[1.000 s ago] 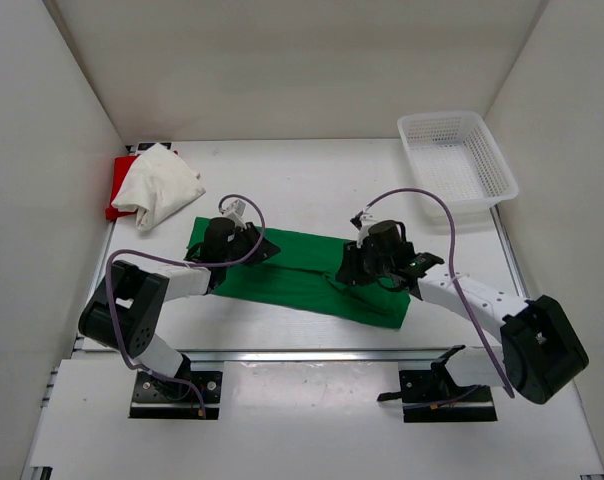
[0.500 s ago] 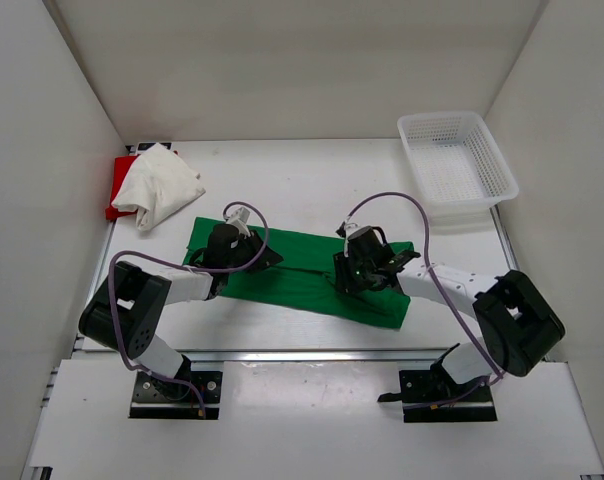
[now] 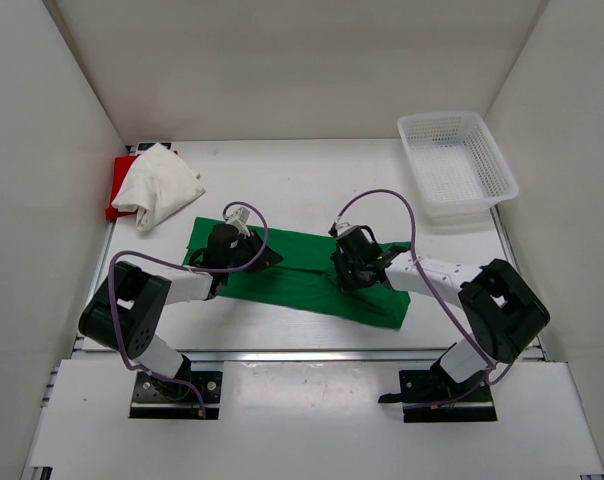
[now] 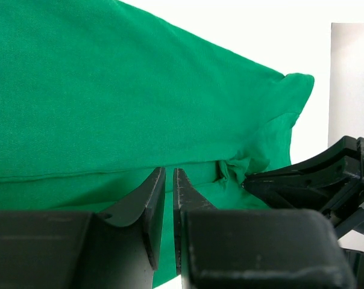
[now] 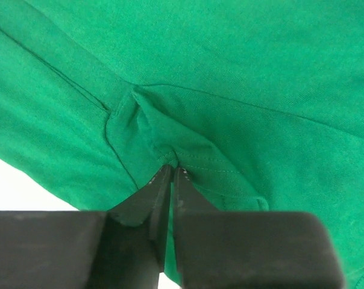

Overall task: Fold and stack the t-shirts
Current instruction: Fold the other side of the tshirt into a rectangle

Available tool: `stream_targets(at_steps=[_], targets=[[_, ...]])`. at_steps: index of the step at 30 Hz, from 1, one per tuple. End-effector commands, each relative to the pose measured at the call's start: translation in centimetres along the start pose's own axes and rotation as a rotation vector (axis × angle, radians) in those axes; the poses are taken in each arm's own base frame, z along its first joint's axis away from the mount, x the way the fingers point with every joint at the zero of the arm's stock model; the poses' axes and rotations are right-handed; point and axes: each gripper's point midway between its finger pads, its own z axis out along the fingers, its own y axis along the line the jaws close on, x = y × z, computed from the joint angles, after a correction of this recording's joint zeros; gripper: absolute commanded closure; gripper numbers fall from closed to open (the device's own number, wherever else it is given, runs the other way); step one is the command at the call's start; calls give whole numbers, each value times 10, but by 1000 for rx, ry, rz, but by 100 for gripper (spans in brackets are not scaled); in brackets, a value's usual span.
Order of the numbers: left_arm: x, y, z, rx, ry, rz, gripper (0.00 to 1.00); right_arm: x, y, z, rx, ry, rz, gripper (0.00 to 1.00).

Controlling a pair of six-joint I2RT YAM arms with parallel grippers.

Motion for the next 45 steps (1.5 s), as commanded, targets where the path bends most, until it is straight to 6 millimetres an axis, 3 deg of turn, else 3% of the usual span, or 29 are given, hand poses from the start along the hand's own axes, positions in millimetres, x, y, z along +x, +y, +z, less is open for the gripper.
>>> stream_targets(at_steps=[1,4,12,24,29,30,35,37,38,40,43,45], targets=[[-3,-9,-3,41,-12,13,80,-21,4,-4,17,-51,-14,99],[-6,-10,-5,45,-20,10,80,-21,9,-16,9,-36,-23,100],[-9,-20,-6,75,-20,7,80,-19,52,-37,-209,51,0,99],[-18,-22,-12,88,-47,-16,80,-8,94,-37,-400,132,37,100],[-22,-21,-12,89,-50,-20,80,-6,99,-40,-433,130,35,80],[-21,-21,-12,88,-53,-18,80,-6,95,-42,-425,131,40,75],[-20,-22,-9,85,-48,-17,80,-13,79,-59,-388,59,42,76],[-25,-21,-5,77,-57,-16,79,-25,59,-61,-360,-19,97,89],[-21,-17,-1,66,-45,-24,80,-18,52,-60,-351,-25,115,91],[-26,-9,4,55,-44,-44,80,-13,18,-48,-278,-65,219,100],[-25,6,7,52,-33,-108,81,-21,-16,-37,-178,-143,284,100],[-22,18,8,38,-23,-144,81,-11,-34,-24,-149,-145,344,100]])
